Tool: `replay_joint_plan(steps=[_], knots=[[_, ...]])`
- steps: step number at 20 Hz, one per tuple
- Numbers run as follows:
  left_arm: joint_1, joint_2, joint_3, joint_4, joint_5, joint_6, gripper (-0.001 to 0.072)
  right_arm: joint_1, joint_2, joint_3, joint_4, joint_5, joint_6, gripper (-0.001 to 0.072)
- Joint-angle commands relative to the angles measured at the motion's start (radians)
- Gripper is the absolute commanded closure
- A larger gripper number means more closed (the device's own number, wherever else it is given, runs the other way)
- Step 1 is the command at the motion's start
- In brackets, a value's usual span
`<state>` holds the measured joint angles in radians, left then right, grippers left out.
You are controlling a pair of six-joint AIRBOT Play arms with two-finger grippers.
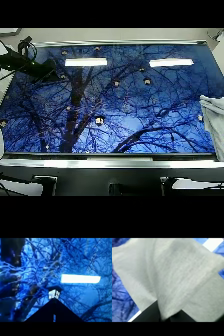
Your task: Fold the clothes and pants, and hang the long-sleeved shirts on hangers.
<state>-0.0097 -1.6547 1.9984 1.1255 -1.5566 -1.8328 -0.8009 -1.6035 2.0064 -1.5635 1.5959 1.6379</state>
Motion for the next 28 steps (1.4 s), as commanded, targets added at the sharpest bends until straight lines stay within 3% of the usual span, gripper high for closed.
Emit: replay_joint_plan(steps=[1,8,12,16,19,22,25,28], knots=[[0.000,-0.002,0.000,0.000,0.000,0.001,0.0691,-0.001,0.001,-0.024,-0.126,0.060,0.028,0.0677],[-0.019,-0.009,-0.001,0.001,0.000,0.000,0.0691,-0.006,0.001,-0.212,-0.256,0.072,0.053,0.0676],[-0.055,-0.011,-0.024,0.001,0.001,0.000,0.0691,-0.124,0.025,-0.256,-0.250,0.100,0.053,0.0676],[-0.071,-0.016,-0.026,0.002,0.010,0.000,0.0691,-0.280,0.049,-0.291,-0.094,0.082,0.022,0.0675],[-0.071,-0.018,-0.026,0.002,0.012,0.000,0.0692,-0.288,0.049,-0.349,-0.053,0.072,0.003,0.0674],[-0.071,-0.018,-0.026,0.001,0.012,0.000,0.0691,-0.272,0.049,-0.406,-0.135,0.018,0.006,0.0610],[-0.072,-0.018,-0.026,0.001,0.012,0.000,0.0691,-0.283,0.042,-0.412,-0.203,-0.075,0.027,0.0616],[-0.073,-0.019,-0.026,0.001,0.013,0.000,0.0691,-0.286,0.002,-0.434,-0.177,-0.079,0.030,0.0613]])
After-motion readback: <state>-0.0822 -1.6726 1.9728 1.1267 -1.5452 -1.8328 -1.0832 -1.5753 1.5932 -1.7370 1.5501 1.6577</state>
